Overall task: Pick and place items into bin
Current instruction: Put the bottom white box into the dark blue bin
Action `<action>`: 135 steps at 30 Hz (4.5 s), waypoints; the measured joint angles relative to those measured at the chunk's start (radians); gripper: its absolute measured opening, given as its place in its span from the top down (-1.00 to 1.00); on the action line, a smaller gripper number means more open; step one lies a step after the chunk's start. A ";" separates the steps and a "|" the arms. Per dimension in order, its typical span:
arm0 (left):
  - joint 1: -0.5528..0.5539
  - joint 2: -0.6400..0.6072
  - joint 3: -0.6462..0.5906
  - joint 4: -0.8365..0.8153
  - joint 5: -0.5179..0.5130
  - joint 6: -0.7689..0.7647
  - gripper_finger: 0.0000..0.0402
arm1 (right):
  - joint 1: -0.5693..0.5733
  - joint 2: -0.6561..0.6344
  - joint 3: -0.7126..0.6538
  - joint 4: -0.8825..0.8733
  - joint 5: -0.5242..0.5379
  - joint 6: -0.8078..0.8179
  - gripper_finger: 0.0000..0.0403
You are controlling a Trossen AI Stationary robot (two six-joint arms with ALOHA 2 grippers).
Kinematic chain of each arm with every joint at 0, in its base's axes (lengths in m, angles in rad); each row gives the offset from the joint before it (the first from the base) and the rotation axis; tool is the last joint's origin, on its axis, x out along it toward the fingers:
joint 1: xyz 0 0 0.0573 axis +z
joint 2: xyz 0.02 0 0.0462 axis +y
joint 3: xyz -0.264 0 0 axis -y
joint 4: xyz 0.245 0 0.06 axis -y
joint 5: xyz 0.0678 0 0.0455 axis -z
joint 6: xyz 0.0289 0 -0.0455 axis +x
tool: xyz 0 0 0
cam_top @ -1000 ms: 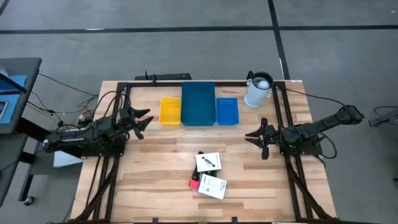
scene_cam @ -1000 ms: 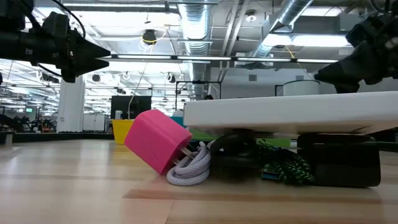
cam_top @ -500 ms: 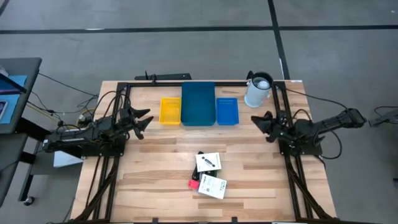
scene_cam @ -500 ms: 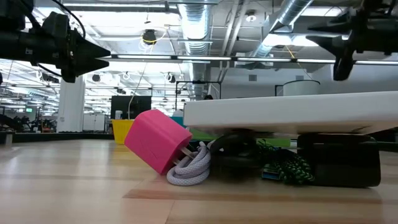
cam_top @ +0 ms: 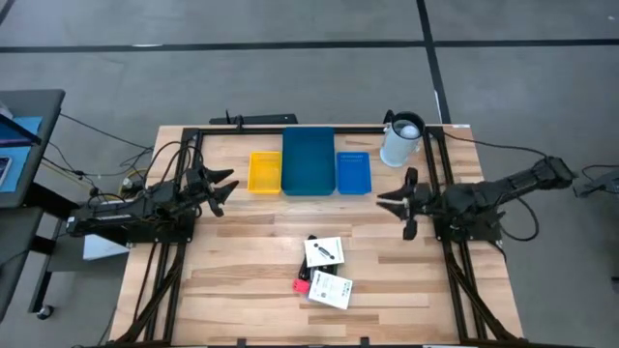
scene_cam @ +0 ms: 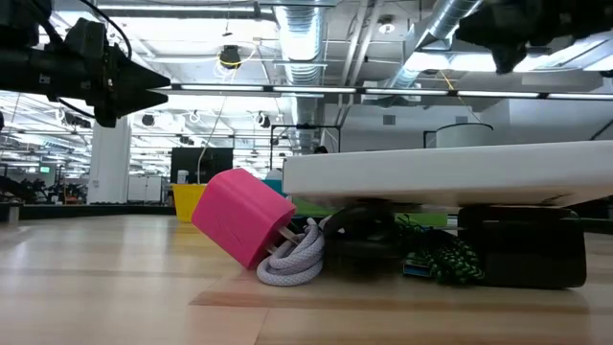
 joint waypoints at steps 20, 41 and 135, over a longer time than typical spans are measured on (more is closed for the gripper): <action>0.000 0.000 0.000 0.000 0.000 0.000 -0.06 | 0.519 0.479 0.118 -0.232 0.081 0.509 -0.02; 0.000 0.000 0.000 0.000 0.000 0.000 -0.06 | 0.527 0.852 0.118 0.280 0.107 1.382 -0.12; 0.000 0.000 0.000 0.000 0.000 0.000 -0.06 | 0.324 1.120 0.167 0.466 -0.133 1.507 0.37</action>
